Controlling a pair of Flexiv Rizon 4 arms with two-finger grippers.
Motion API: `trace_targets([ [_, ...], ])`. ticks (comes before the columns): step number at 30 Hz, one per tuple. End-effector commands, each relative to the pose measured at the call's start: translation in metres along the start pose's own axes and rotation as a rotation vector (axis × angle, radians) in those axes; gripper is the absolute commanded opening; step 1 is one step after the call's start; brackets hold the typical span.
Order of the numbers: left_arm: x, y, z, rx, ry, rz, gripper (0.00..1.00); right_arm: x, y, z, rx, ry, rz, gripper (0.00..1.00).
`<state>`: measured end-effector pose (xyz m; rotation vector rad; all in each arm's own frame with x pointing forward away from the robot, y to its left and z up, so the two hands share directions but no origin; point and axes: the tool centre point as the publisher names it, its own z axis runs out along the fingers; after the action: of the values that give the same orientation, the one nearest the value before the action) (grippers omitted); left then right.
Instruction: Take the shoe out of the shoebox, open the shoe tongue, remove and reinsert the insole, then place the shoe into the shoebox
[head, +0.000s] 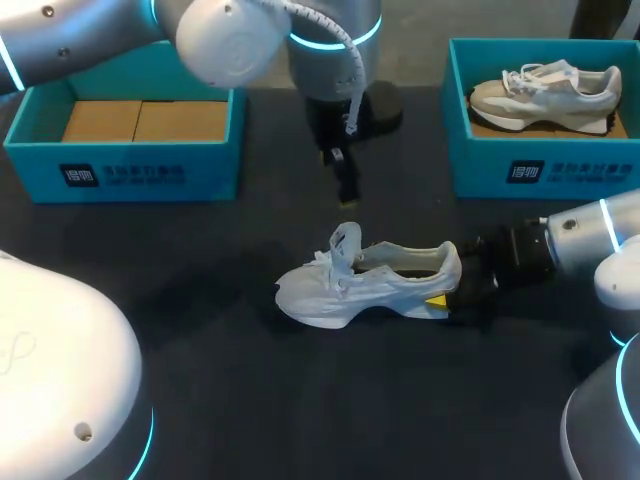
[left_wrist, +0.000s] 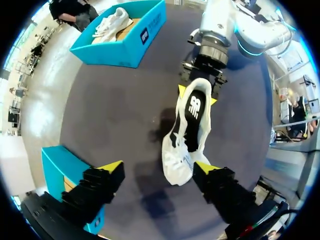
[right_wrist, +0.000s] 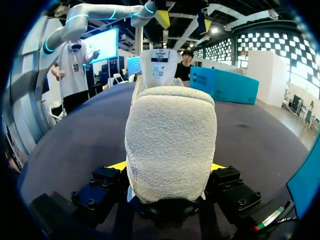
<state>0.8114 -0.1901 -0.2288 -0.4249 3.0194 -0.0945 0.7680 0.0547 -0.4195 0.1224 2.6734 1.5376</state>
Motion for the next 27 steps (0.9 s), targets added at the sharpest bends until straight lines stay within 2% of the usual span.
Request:
trace_targets([
  [1,-0.004,-0.001,0.002,0.000,0.008,0.012,0.00,0.001,0.000,0.003,0.007,-0.001,0.001,0.00],
  [7,0.004,-0.012,0.008,0.009,0.026,0.056,0.00,0.001,0.000,0.003,0.007,-0.001,0.001,0.00],
  [13,0.029,-0.028,0.019,0.029,0.050,0.124,0.00,0.001,0.000,0.003,0.007,-0.001,0.001,0.00],
  [27,0.077,-0.054,0.066,0.035,0.079,0.247,0.00,0.001,0.000,0.003,0.007,-0.001,0.001,0.00],
])
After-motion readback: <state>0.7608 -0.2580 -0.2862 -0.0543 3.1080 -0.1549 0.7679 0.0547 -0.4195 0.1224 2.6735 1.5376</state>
